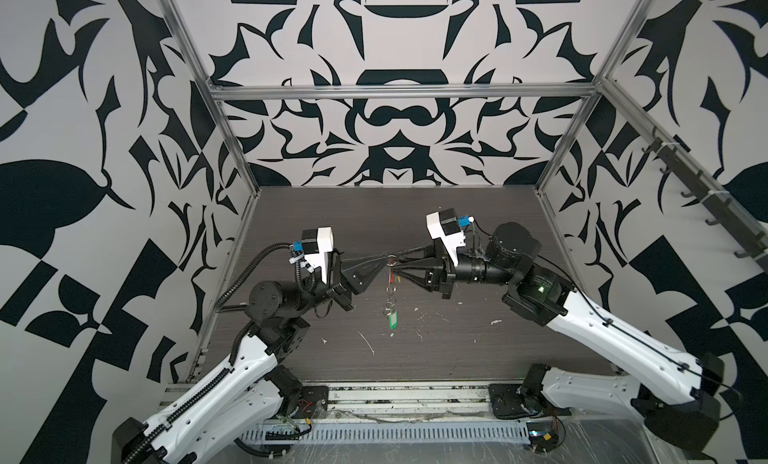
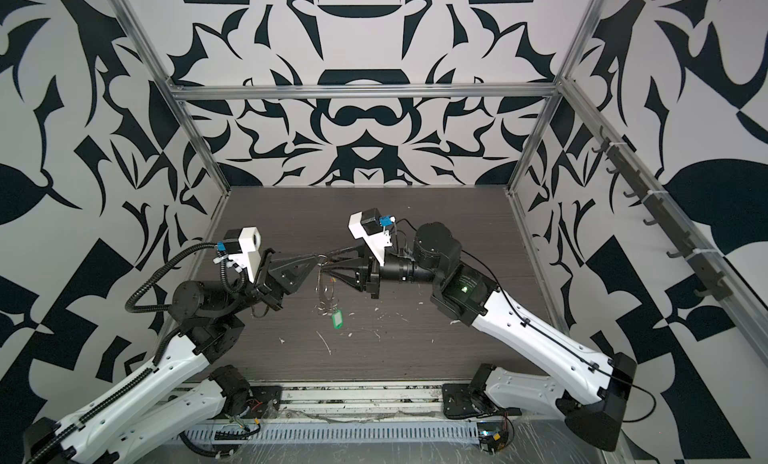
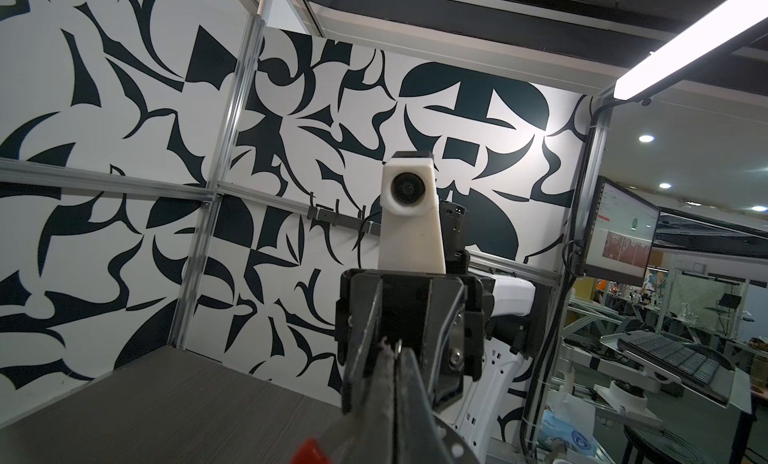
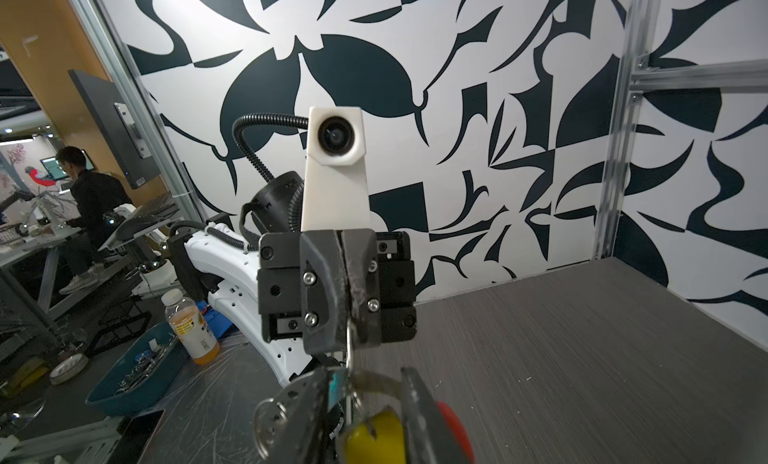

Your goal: Remove the keys from the keyring

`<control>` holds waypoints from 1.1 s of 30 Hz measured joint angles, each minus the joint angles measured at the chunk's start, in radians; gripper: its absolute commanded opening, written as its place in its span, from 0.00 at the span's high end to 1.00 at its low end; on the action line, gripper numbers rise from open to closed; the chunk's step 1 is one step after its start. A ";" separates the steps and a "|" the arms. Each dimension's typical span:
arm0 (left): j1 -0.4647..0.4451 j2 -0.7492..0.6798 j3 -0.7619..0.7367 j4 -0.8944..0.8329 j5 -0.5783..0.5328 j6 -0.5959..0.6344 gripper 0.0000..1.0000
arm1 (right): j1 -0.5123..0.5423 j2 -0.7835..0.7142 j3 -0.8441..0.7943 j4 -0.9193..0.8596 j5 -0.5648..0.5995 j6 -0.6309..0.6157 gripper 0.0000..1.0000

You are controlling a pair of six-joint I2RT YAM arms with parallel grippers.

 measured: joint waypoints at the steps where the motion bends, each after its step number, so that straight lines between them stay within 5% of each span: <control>1: 0.000 0.000 0.000 0.000 0.000 0.000 1.00 | 0.000 0.000 0.000 0.002 -0.005 0.003 0.73; 7: 0.000 0.000 0.000 0.008 -0.001 0.000 1.00 | 0.000 0.001 0.000 0.022 -0.027 0.016 0.76; 17: 0.000 0.002 0.000 0.019 -0.006 -0.004 1.00 | -0.001 0.005 0.000 0.043 -0.041 0.034 1.00; 23: 0.000 0.004 0.000 0.019 -0.006 -0.017 1.00 | -0.002 0.007 0.002 0.039 -0.040 0.034 1.00; 27: 0.000 -0.023 -0.001 -0.030 -0.024 0.000 0.59 | -0.002 0.009 0.028 -0.037 -0.040 0.009 1.00; 33: 0.000 -0.136 0.018 -0.254 -0.062 0.069 0.50 | -0.023 0.018 0.103 -0.295 -0.041 -0.080 1.00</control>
